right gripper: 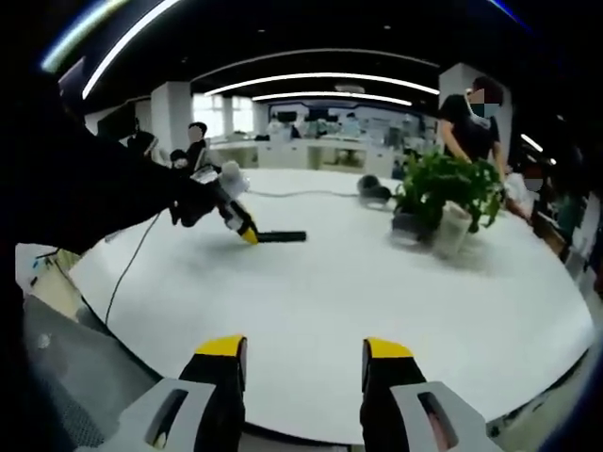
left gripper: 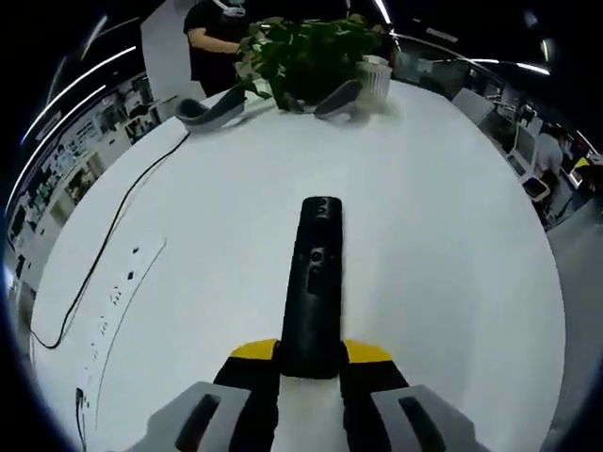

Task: Press the specified remote control buttons in sequence, fully releasing each button before pressing the next.

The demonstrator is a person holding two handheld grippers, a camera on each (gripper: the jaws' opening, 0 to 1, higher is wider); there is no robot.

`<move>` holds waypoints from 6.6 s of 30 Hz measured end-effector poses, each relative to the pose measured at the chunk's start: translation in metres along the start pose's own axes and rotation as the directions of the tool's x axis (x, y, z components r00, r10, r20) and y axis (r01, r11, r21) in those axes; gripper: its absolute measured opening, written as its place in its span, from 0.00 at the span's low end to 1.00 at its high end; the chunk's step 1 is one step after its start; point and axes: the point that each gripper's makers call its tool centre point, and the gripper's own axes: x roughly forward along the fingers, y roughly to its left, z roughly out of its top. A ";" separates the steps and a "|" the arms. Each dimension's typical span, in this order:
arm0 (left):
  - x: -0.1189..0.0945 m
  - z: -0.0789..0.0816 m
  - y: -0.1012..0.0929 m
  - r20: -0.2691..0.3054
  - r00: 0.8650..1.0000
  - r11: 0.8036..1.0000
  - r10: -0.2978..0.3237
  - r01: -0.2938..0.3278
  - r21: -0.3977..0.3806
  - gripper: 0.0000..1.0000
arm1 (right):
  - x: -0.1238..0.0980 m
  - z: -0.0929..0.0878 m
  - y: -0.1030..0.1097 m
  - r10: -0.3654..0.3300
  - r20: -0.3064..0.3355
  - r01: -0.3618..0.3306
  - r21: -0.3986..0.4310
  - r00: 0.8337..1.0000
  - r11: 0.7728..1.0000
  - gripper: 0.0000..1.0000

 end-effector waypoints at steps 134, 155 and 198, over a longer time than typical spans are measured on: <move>-0.057 -0.092 -0.332 -0.083 0.996 0.998 -0.026 0.031 0.060 0.24 | 0.099 -0.095 0.074 0.380 -0.669 -0.298 0.241 0.638 0.924 0.00; -0.058 -0.092 -0.332 -0.084 0.996 0.998 -0.029 0.034 0.056 0.24 | 0.102 -0.102 0.070 0.398 -0.665 -0.268 0.295 0.632 0.917 0.00; -0.058 -0.093 -0.332 -0.101 0.995 0.997 -0.025 0.032 0.063 0.24 | 0.099 -0.105 0.084 0.323 -0.723 -0.342 0.127 0.610 0.931 0.00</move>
